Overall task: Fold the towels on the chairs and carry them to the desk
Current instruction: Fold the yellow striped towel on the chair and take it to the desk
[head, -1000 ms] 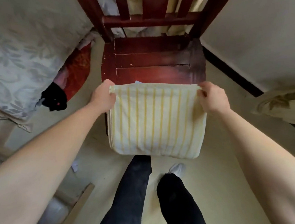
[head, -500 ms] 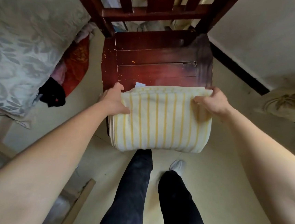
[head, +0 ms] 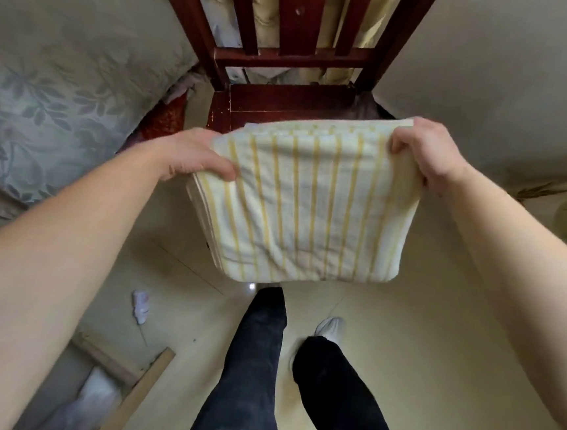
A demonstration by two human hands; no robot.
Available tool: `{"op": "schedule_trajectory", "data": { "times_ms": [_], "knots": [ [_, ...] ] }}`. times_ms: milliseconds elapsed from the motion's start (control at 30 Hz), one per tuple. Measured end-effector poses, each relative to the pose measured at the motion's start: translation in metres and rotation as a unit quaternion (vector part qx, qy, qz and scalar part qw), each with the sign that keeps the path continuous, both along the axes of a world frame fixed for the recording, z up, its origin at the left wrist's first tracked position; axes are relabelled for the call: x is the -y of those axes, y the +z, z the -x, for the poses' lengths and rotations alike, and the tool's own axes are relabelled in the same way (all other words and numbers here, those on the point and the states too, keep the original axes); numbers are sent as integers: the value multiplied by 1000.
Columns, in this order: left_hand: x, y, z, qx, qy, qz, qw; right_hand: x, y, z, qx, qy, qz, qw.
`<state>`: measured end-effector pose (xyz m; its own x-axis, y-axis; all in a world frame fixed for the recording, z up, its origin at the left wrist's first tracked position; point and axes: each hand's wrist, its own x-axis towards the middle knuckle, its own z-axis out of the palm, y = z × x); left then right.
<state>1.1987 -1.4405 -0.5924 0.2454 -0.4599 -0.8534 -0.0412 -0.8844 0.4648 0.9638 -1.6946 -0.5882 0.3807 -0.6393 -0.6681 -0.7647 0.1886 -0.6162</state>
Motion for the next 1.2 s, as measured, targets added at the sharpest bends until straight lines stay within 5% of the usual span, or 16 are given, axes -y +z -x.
{"op": "schedule_trajectory", "data": {
  "times_ms": [100,233,367,467,633,733,933,1067,1200],
  "knots": [
    [20,46,0,176,25,54,983,14,50,-11,86,-19,78,993],
    [36,96,0,373,8,172,911,25,108,-9,168,20,169,971],
    [29,110,18,494,-53,181,849,24,116,15,139,136,293,936],
    [9,87,52,586,-134,153,784,10,84,45,94,262,402,872],
    [-55,-17,131,445,-308,33,840,-46,-25,114,-35,462,343,817],
    [-77,-61,169,369,-400,-82,835,-79,-73,143,-108,512,272,808],
    [-99,-92,188,309,-395,-75,862,-102,-105,165,-152,531,217,805],
    [-83,-81,146,177,-332,-81,923,-72,-81,129,-190,556,170,791],
    [-46,-59,70,60,-246,-97,962,-18,-49,71,-195,427,22,883]
  ]
}}
